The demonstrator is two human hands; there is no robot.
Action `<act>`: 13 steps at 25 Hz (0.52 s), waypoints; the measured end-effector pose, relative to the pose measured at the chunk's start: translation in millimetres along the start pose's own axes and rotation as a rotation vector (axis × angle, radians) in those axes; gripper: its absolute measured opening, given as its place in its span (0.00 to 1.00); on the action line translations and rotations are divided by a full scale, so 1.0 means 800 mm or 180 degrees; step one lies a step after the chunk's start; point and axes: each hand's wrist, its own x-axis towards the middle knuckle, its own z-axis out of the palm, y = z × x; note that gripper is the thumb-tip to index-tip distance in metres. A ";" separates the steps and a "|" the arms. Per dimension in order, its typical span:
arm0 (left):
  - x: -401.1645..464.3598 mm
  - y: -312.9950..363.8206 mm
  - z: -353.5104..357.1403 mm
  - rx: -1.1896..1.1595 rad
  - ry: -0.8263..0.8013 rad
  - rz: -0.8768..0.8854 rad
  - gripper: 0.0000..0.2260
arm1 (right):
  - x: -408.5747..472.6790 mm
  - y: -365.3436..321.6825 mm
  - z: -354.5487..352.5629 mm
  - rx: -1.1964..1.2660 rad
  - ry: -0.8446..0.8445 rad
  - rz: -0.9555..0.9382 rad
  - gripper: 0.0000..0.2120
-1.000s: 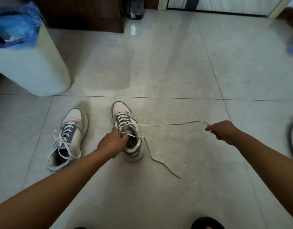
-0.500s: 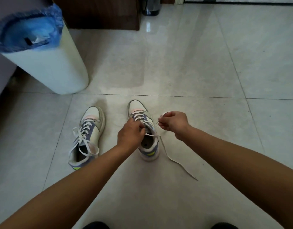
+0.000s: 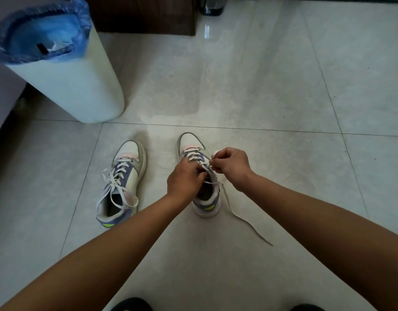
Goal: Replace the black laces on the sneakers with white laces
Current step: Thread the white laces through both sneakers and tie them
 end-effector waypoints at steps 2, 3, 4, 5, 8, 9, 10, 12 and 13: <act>0.001 0.000 0.001 -0.0020 0.0016 -0.0004 0.09 | 0.003 0.003 -0.001 -0.0338 0.0025 -0.0178 0.13; 0.001 0.000 0.001 -0.0028 0.0019 -0.0003 0.09 | 0.004 0.004 -0.002 -0.0445 0.0004 -0.0231 0.12; 0.002 0.000 0.002 -0.0035 0.0016 -0.0010 0.09 | 0.005 0.004 -0.002 -0.0498 -0.0048 -0.0229 0.12; 0.002 -0.001 0.002 -0.0040 0.0002 -0.0027 0.10 | 0.005 0.005 -0.001 -0.0518 -0.0133 -0.0191 0.11; 0.002 -0.001 0.005 -0.0115 0.0011 -0.0147 0.10 | -0.004 0.004 0.001 -0.0194 -0.0420 0.0098 0.04; 0.002 -0.002 0.006 -0.0186 0.0038 -0.0199 0.10 | -0.011 0.003 0.001 0.0061 -0.0461 0.0288 0.02; 0.003 -0.003 0.008 -0.0258 0.0074 -0.0223 0.10 | -0.018 0.004 0.001 0.0228 -0.0470 0.0422 0.02; 0.004 -0.005 0.012 -0.0378 0.0101 -0.0203 0.09 | -0.027 0.012 0.000 0.0076 -0.0434 0.0326 0.05; 0.004 -0.007 0.013 -0.0430 0.0078 -0.0169 0.08 | -0.031 0.015 0.000 -0.0177 -0.0440 0.0148 0.07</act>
